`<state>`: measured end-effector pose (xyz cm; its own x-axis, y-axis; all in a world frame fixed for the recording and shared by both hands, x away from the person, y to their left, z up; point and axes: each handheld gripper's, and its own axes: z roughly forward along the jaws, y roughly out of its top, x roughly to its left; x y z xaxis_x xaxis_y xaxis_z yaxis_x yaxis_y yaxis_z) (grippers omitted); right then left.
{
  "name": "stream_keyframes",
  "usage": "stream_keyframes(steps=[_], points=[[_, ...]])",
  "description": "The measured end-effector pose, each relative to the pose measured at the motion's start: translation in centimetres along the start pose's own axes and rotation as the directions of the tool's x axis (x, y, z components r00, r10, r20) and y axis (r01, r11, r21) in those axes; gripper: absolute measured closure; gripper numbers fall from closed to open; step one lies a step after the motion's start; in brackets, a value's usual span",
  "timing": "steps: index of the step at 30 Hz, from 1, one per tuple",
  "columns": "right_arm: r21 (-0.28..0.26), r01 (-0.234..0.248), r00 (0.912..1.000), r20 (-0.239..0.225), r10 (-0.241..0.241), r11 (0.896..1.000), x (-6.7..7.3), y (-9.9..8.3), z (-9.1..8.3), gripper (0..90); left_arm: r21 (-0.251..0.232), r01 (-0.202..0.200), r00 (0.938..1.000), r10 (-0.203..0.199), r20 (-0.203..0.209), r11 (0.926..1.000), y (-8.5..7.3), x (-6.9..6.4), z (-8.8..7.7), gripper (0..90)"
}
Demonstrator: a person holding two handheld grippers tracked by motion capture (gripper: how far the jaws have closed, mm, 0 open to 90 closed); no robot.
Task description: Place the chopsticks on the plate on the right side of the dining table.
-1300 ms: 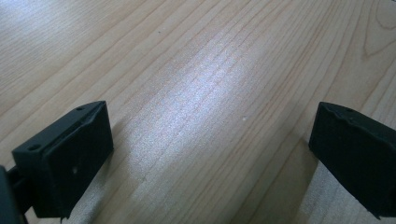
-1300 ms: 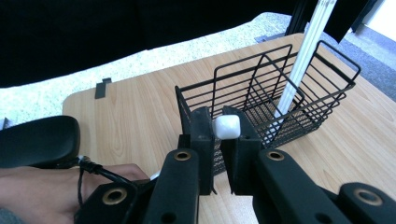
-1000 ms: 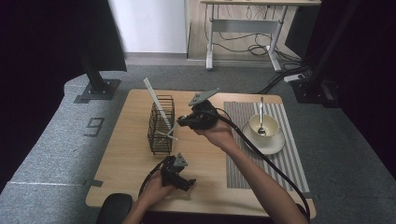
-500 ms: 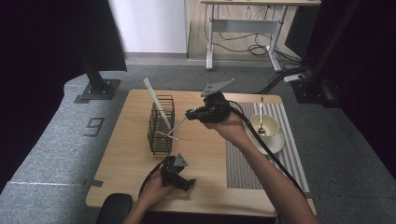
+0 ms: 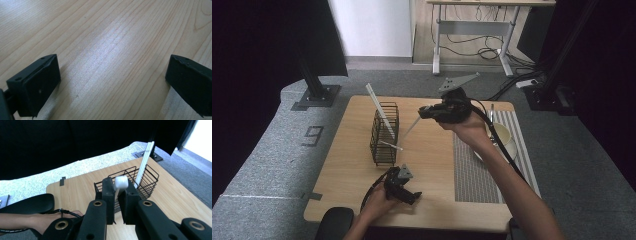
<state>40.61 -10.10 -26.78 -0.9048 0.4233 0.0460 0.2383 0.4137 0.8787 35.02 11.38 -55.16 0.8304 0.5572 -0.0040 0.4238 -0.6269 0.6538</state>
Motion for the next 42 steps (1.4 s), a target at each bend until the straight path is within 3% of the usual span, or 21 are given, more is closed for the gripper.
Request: stream_keyframes(steps=[10, 14, 17, 24, 32, 42], points=[[0.025, 0.003, 0.9989, 0.047, -0.004, 1.000, -0.1, -0.1, -1.9, 82.0, 0.056, -0.005, 1.0000, 0.005, 0.006, 0.9984, 0.4, 0.0, -0.4, 0.5], [0.039, 0.012, 0.9982, 0.058, -0.014, 0.999, -0.1, -0.4, -2.3, 82.0, 0.060, -0.006, 1.0000, 0.006, 0.005, 0.9982, 0.5, 0.0, -0.7, 7.3], [0.050, 0.006, 0.9980, 0.062, -0.009, 0.999, -0.2, -0.9, -2.7, 82.0, 0.019, -0.003, 1.0000, 0.003, 0.000, 0.9998, 0.8, 0.0, -1.4, 15.0], [0.076, 0.004, 0.9979, 0.065, -0.008, 0.997, 0.0, -2.2, -3.5, 82.0, -0.040, -0.032, 0.9995, 0.033, 0.002, 0.9987, 1.7, -0.1, -2.3, 20.6], [0.093, 0.000, 0.9984, 0.057, -0.005, 0.996, 0.4, -4.1, -4.0, 82.0, -0.071, -0.066, 0.9976, 0.067, 0.019, 0.9953, 3.0, -0.6, -2.6, 25.9], [0.128, -0.022, 0.9992, 0.037, 0.018, 0.992, 0.8, -6.5, -3.5, 82.0, -0.103, -0.123, 0.9906, 0.129, 0.047, 0.9870, 6.1, -1.4, -1.9, 37.7]])
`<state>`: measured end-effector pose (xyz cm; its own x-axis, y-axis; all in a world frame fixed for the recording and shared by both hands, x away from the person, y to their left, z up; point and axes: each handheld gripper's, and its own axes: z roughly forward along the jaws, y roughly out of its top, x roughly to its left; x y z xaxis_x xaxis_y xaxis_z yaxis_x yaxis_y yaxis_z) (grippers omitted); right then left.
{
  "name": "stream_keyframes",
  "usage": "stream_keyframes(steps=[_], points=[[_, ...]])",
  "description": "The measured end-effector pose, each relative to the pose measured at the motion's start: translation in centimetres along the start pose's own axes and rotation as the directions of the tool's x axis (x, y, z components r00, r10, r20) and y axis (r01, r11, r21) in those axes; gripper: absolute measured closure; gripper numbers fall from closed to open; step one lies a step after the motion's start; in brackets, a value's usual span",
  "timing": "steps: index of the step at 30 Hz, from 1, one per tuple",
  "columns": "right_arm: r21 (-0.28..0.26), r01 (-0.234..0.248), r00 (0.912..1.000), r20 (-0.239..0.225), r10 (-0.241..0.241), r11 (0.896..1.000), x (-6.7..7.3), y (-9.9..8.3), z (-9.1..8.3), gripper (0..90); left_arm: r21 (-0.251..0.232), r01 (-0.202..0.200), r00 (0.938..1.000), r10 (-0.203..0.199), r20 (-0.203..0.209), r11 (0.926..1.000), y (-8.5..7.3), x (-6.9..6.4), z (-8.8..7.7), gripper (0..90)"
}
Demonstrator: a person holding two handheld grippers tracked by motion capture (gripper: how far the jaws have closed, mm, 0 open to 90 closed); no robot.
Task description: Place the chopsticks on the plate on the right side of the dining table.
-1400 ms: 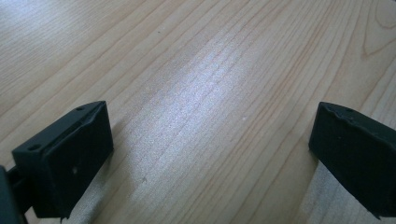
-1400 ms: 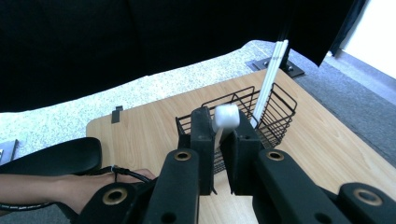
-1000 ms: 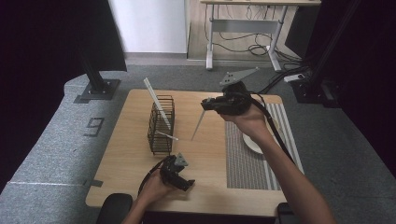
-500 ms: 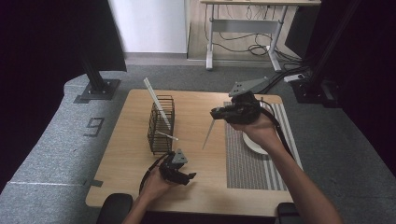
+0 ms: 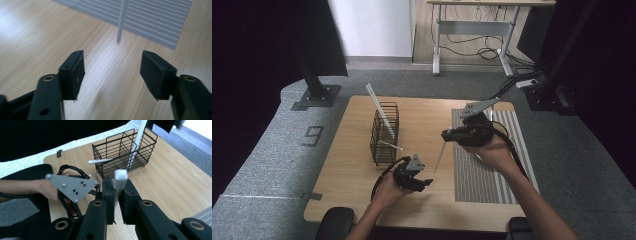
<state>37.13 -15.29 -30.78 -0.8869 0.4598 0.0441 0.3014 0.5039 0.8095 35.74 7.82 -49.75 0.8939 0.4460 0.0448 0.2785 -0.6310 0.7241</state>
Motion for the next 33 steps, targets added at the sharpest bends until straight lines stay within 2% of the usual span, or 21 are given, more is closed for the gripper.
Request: stream_keyframes(steps=[6, 8, 11, 17, 23, 29, 30, 33], points=[[0.011, 0.004, 0.9999, -0.012, -0.004, 1.000, 0.3, -0.5, 0.5, 82.0, -0.013, -0.015, 0.9998, 0.015, 0.016, 0.9998, 1.1, -0.1, 0.5, 48.4], [0.021, 0.011, 0.9998, -0.020, -0.010, 1.000, 0.5, -0.6, 0.9, 82.0, -0.028, -0.012, 0.9989, 0.013, 0.044, 0.9996, 1.6, -0.1, 0.6, 52.6], [0.031, 0.013, 0.9995, -0.031, -0.012, 0.999, 0.7, -0.7, 1.3, 82.0, -0.032, -0.015, 0.9978, 0.017, 0.064, 0.9994, 2.0, -0.3, 0.7, 58.4], [0.044, 0.015, 0.9987, -0.049, -0.013, 0.999, 1.0, -0.9, 2.1, 82.0, -0.023, -0.029, 0.9967, 0.030, 0.076, 0.9993, 2.2, -0.6, 1.0, 68.7], [0.057, 0.026, 0.9983, -0.053, -0.023, 0.998, 1.2, -0.9, 2.6, 81.9, -0.022, -0.030, 0.9958, 0.032, 0.086, 0.9993, 2.2, -0.6, 1.1, 84.5], [0.051, 0.023, 0.9985, -0.050, -0.020, 0.998, 1.2, -0.9, 2.7, 81.5, -0.015, -0.024, 0.9953, 0.026, 0.094, 0.9996, 2.2, -0.6, 1.1, 85.2], [0.050, 0.026, 0.9987, -0.045, -0.024, 0.998, 1.2, -0.9, 2.7, 79.2, -0.017, -0.023, 0.9953, 0.025, 0.093, 0.9996, 2.3, -0.7, 1.1, 85.3], [0.061, 0.057, 0.9981, 0.019, -0.059, 0.996, 1.5, -0.9, 3.1, 63.7, -0.006, -0.033, 0.9951, 0.034, 0.093, 0.9994, 2.4, -0.8, 1.2, 85.3]])
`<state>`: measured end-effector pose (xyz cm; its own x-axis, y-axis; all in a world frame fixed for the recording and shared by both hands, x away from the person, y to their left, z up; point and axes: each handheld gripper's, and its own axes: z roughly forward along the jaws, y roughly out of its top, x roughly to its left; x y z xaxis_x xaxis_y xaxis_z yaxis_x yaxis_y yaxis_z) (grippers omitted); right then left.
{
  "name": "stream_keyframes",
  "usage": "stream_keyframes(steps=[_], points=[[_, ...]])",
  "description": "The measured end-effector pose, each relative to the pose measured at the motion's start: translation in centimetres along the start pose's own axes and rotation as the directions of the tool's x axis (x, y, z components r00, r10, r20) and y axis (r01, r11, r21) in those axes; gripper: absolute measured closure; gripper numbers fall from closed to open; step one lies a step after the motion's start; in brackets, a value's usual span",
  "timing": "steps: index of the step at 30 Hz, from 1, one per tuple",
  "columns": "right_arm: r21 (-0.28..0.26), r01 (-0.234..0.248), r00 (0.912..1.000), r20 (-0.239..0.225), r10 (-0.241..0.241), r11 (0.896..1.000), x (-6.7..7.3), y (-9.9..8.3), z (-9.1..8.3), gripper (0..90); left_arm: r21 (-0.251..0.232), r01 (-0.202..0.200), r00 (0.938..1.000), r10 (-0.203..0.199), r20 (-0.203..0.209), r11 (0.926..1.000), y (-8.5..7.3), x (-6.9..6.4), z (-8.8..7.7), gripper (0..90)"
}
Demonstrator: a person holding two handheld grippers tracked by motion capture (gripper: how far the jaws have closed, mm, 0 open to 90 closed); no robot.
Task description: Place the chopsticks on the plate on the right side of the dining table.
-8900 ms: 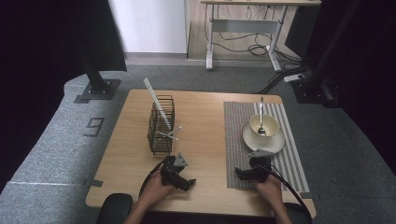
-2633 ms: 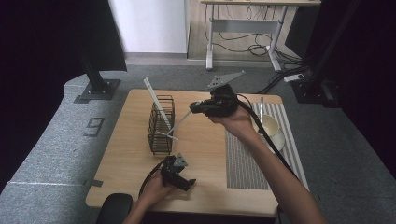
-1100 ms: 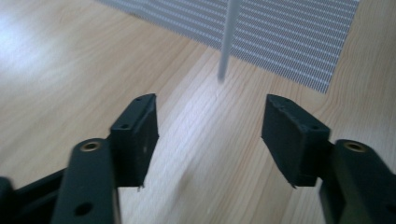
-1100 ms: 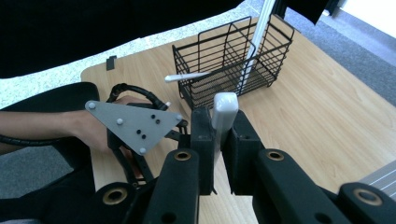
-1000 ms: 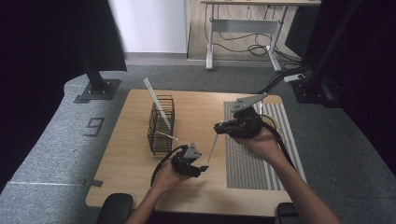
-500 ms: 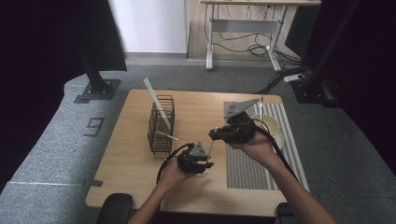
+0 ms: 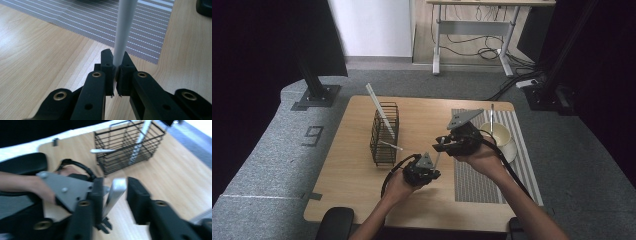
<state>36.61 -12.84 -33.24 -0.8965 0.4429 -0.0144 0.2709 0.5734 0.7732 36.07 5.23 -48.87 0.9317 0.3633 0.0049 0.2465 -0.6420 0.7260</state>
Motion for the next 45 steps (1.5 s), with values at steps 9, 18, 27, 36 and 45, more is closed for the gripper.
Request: stream_keyframes(steps=[9, 18, 27, 36, 45], points=[[0.013, 0.010, 0.9874, 0.158, -0.012, 1.000, -0.1, -0.4, 0.7, 42.7, -0.001, 0.011, 0.9999, -0.011, 0.007, 0.9999, -0.1, 0.1, -0.3, 85.5], [-0.016, -0.083, 0.9724, 0.217, 0.085, 0.996, -2.0, -2.5, -0.2, 32.5, -0.008, 0.003, 1.0000, -0.003, 0.008, 1.0000, -0.2, 0.2, -0.6, 85.5], [-0.043, -0.136, 0.9471, 0.287, 0.143, 0.990, -3.9, -5.6, -0.8, 28.2, -0.024, -0.002, 0.9999, 0.002, 0.012, 0.9997, -0.4, 0.7, -1.5, 85.5], [-0.057, -0.191, 0.9200, 0.337, 0.199, 0.980, -5.8, -9.2, -0.6, 27.0, -0.033, 0.001, 1.0000, -0.001, 0.007, 0.9995, -0.6, 0.8, -1.8, 85.3], [-0.044, -0.226, 0.9098, 0.347, 0.227, 0.973, -6.5, -11.1, 0.3, 27.0, -0.043, -0.005, 0.9999, 0.006, 0.012, 0.9991, -0.7, 0.8, -2.2, 85.4]])
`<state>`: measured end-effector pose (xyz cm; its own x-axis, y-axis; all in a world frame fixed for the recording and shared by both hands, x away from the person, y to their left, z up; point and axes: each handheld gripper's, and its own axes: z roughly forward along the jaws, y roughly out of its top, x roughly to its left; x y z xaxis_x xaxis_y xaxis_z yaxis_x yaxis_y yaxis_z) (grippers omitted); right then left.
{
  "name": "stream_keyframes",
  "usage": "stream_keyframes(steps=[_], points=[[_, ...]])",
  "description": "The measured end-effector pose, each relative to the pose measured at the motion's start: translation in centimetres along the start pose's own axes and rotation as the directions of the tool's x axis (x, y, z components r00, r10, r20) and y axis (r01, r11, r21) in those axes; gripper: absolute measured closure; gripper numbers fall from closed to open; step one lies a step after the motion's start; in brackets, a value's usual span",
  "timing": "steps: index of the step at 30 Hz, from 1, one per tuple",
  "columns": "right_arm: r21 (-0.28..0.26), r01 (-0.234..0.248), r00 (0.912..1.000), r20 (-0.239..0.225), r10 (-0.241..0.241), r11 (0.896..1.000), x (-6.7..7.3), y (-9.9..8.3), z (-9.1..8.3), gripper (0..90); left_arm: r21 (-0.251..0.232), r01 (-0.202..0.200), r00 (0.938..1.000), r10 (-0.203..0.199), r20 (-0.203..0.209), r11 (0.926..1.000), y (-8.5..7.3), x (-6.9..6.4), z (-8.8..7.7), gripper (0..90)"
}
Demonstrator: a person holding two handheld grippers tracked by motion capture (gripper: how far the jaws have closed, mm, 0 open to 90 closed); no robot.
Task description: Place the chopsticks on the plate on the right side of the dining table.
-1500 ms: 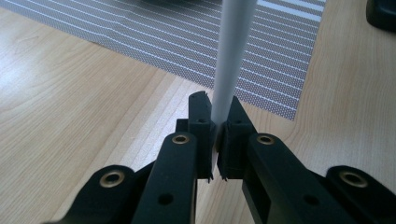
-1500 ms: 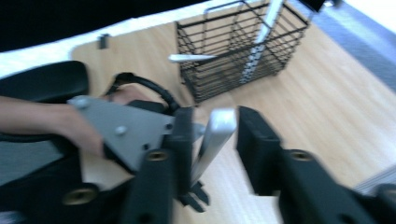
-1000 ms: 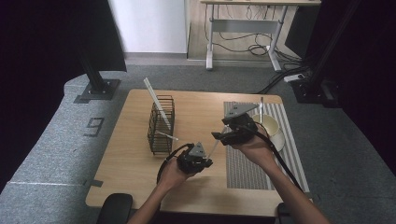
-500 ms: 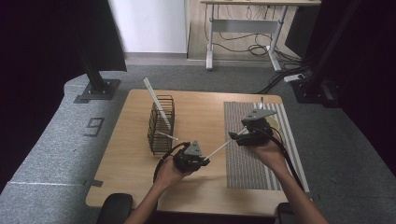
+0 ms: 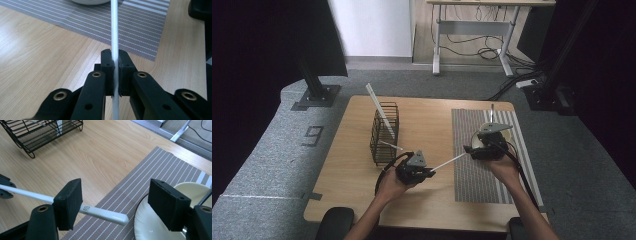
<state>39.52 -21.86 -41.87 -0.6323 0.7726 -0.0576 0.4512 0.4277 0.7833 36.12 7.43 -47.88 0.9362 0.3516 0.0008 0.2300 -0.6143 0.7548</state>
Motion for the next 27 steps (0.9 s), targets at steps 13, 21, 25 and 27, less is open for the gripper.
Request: stream_keyframes(steps=[13, 21, 25, 27], points=[[-0.020, 0.031, 0.9974, -0.064, -0.032, 0.999, 0.1, -0.2, -1.8, 16.2, 0.078, -0.099, 0.9951, 0.098, 0.019, 0.9921, 0.6, 0.6, -0.5, 85.4], [0.023, 0.062, 0.9923, -0.109, -0.059, 0.998, 0.1, -1.8, -4.0, 12.6, 0.161, -0.220, 0.9755, 0.217, 0.034, 0.9621, 2.1, 0.8, -0.7, 85.4], [0.057, 0.081, 0.9872, -0.142, -0.073, 0.995, 0.1, -2.9, -4.5, 12.3, 0.191, -0.276, 0.9610, 0.268, 0.067, 0.9420, 2.8, 0.9, -0.8, 85.3], [0.069, 0.088, 0.9843, -0.160, -0.076, 0.994, 0.4, -3.5, -4.6, 12.3, 0.202, -0.306, 0.9518, 0.294, 0.088, 0.9304, 3.1, 0.8, -0.7, 85.4]])
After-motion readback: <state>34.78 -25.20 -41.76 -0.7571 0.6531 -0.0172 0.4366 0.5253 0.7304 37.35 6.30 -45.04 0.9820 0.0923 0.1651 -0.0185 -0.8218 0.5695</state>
